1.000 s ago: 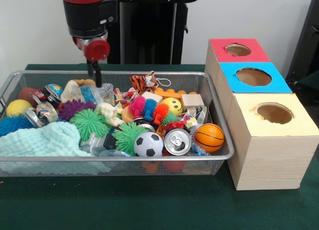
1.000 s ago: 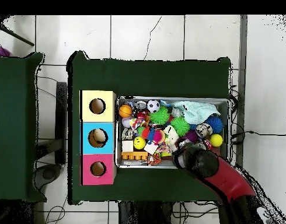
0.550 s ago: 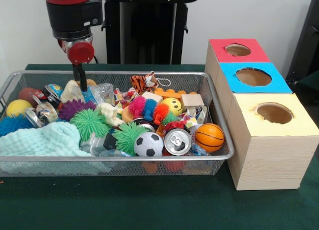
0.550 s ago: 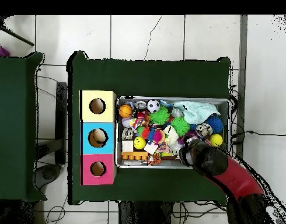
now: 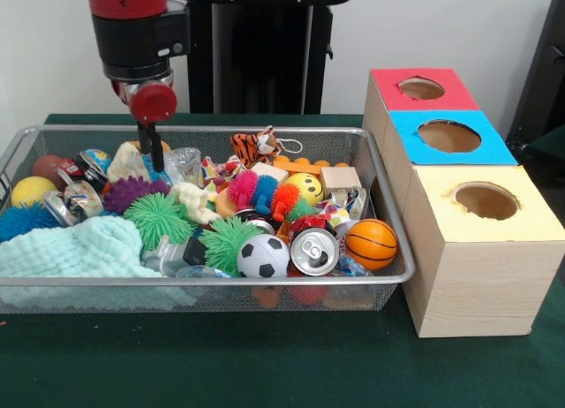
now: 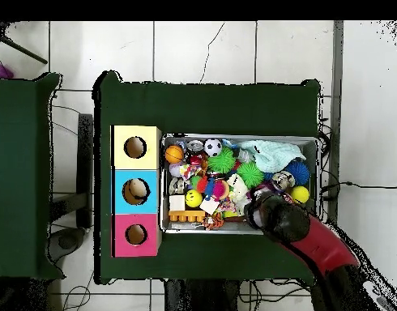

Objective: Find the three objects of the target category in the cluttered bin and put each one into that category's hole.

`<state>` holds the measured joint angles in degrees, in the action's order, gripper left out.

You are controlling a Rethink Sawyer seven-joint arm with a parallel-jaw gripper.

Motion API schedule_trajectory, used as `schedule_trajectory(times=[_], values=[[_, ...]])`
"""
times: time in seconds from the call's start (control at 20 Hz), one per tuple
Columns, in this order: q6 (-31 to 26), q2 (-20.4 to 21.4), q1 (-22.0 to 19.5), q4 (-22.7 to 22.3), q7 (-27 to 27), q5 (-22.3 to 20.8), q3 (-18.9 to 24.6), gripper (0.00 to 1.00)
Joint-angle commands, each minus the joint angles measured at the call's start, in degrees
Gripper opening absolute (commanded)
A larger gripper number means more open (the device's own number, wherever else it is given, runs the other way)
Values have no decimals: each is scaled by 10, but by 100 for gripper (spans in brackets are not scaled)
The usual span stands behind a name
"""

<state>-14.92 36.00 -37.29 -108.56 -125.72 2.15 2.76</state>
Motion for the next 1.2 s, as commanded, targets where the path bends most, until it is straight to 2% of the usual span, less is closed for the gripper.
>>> schedule_trajectory(times=[0.05, 0.4, 0.65, 0.9, 1.1, 1.2], values=[[73, -35, 20, -40, -71, -10, 52, 100], [103, -47, 32, -48, -79, -4, 50, 100], [105, -38, 43, -54, -84, 5, 39, 100], [86, -26, 56, -62, -83, 12, 30, 100], [54, 8, 86, -75, -92, 23, 2, 100], [49, 11, 89, -75, -90, 24, 0, 100]])
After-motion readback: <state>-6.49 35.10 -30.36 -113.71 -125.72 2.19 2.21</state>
